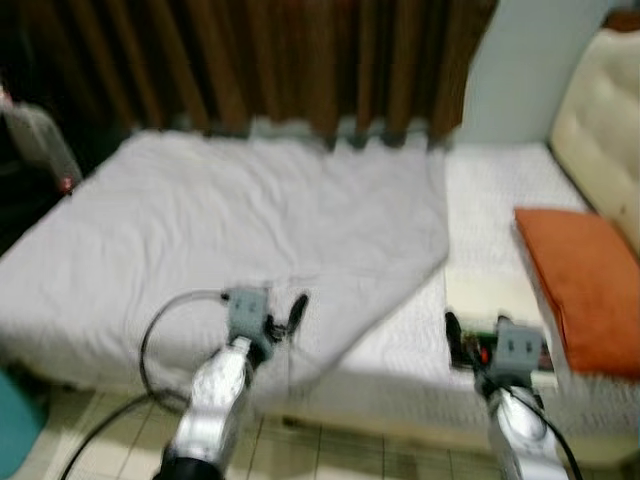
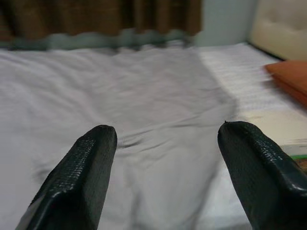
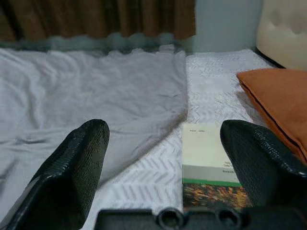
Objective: Clean up the room
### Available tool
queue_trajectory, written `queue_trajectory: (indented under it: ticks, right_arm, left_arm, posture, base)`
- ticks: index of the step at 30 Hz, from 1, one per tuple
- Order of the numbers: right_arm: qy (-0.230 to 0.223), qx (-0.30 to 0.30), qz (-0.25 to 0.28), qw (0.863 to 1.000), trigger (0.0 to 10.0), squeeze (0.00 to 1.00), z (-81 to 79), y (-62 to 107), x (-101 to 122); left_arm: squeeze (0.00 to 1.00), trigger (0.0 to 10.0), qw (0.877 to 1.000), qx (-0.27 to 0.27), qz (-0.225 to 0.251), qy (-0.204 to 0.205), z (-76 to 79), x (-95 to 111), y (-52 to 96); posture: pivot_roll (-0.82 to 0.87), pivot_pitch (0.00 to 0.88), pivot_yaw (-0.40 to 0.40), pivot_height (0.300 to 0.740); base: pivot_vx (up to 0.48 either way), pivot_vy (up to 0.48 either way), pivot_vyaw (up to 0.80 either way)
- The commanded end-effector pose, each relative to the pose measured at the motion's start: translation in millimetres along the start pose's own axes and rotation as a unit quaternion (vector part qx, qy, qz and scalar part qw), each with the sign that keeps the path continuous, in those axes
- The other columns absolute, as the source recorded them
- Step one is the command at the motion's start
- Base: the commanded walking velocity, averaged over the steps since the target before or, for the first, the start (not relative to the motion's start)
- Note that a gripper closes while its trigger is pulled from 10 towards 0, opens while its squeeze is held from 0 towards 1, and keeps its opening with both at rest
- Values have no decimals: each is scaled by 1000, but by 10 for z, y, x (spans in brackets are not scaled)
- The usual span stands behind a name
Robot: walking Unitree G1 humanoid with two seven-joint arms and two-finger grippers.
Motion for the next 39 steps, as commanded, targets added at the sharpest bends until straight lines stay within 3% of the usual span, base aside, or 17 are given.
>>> queue_trajectory:
  ticks: [1,4,7,10,15,17,19,21,25,31,39]
  right_arm:
    - [1,-5,-8,1000,10000,0,64,64,-41]
    - [12,-25,-14,1000,10000,0,214,207,-102]
    - [20,-41,-13,999,10000,0,301,292,-114]
    - [40,-61,-21,997,10000,0,403,563,-139]
    - [45,-42,-62,996,10000,0,329,723,-320]
    - [44,-22,-73,996,10000,0,245,623,-390]
    - [40,-9,-66,997,10000,0,184,468,-342]
    - [39,-6,-59,997,10000,0,159,388,-281]
    - [41,15,-51,998,10000,0,71,273,-219]
    - [29,25,-56,998,10000,0,-2,222,-252]
    - [29,47,-65,996,10000,0,-80,229,-295]
  left_arm:
    - [0,10000,1000,18,12,-17,-95,49,73]
    - [0,10000,999,26,20,-30,-188,64,267]
    - [0,10000,999,26,22,-36,-205,69,307]
    - [0,10000,998,28,33,-36,-213,158,462]
    - [0,10000,998,17,21,-52,-171,95,603]
    - [0,10000,997,21,8,-71,-174,42,501]
    - [0,10000,998,28,22,-47,-195,133,388]
    - [0,10000,999,41,24,-23,-240,172,347]
    - [0,10000,999,44,9,-21,-225,114,314]
    - [0,10000,998,62,-18,7,-227,-50,306]
    - [0,10000,997,67,-27,2,-221,-87,264]
  posture:
    - [-88,0,68,740]
    - [-69,0,63,740]
    - [-57,0,58,740]
    - [-50,0,45,740]
    - [-40,0,37,740]
    - [-40,0,37,740]
    - [-43,0,41,740]
    - [-45,0,44,740]
    - [-52,0,46,740]
    - [-51,0,46,740]
    - [-50,9,41,740]
  base:
    - [0,480,0]
    - [0,480,0]
    - [0,480,0]
    - [0,480,0]
    - [0,480,0]
    - [0,0,0]
    - [0,0,0]
    - [154,184,0]
    - [353,325,0]
    - [356,321,0]
    - [357,320,0]
Point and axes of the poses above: a point about 5 cm out from each wrist's last joint towards the gripper, its own y axis pointing back from the gripper into the wrist, its own x axis along the axis of the wrist's last joint, z = x × y, the point moved 6 cm from there along -y, pointing out of the wrist towards the gripper, and after that the axes turned 1 degree about -y, right-handed, at the moved point
